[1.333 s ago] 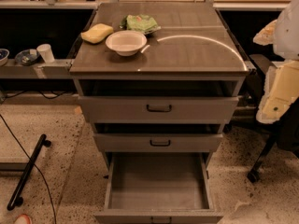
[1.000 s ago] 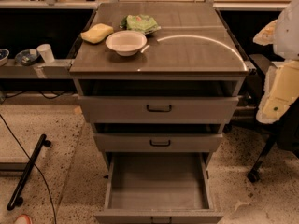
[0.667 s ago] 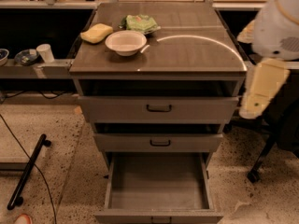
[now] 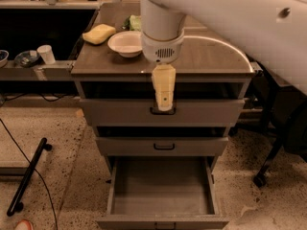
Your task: Place sponge into bottom drawer
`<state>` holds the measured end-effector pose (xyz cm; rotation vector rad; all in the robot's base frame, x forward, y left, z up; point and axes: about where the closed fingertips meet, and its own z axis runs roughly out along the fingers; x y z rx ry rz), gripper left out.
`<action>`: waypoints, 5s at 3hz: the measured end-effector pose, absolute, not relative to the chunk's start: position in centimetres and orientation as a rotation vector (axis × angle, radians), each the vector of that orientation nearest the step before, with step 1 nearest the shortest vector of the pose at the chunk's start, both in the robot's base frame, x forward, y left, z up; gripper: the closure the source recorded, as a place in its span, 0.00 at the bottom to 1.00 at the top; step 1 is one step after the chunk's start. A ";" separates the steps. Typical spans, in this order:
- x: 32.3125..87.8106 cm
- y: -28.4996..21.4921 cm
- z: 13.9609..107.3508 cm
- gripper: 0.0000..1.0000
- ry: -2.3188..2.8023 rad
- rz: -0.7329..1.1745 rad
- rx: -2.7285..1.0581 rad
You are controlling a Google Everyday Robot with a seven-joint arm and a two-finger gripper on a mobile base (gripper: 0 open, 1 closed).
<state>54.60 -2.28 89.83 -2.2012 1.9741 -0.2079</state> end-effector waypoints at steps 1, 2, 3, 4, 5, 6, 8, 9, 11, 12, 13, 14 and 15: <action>55.1 -2.0 89.8 0.00 1.960 -0.202 -2.202; 56.8 -0.9 89.8 0.00 1.909 -0.183 -2.203; 62.3 1.6 90.5 0.00 1.880 -0.214 -2.063; 68.6 5.2 91.7 0.00 1.792 -0.205 -1.922; 73.8 8.7 92.2 0.00 1.721 -0.112 -1.783; 76.3 11.2 91.9 0.00 1.712 0.005 -1.719; 81.7 16.5 88.8 0.00 1.770 0.100 -1.647; 83.7 18.3 87.6 0.00 1.788 0.107 -1.612; 85.6 19.4 85.5 0.34 1.840 0.118 -1.593; 86.1 19.3 84.9 0.57 1.863 0.083 -1.600; 86.2 19.6 84.7 0.80 1.857 0.067 -1.621; 85.5 20.6 86.3 1.00 1.751 0.109 -1.660; 83.5 21.4 89.6 1.00 1.525 0.159 -1.717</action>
Offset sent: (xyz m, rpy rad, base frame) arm 0.0386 0.0240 -0.0005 0.0665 -0.0256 0.0685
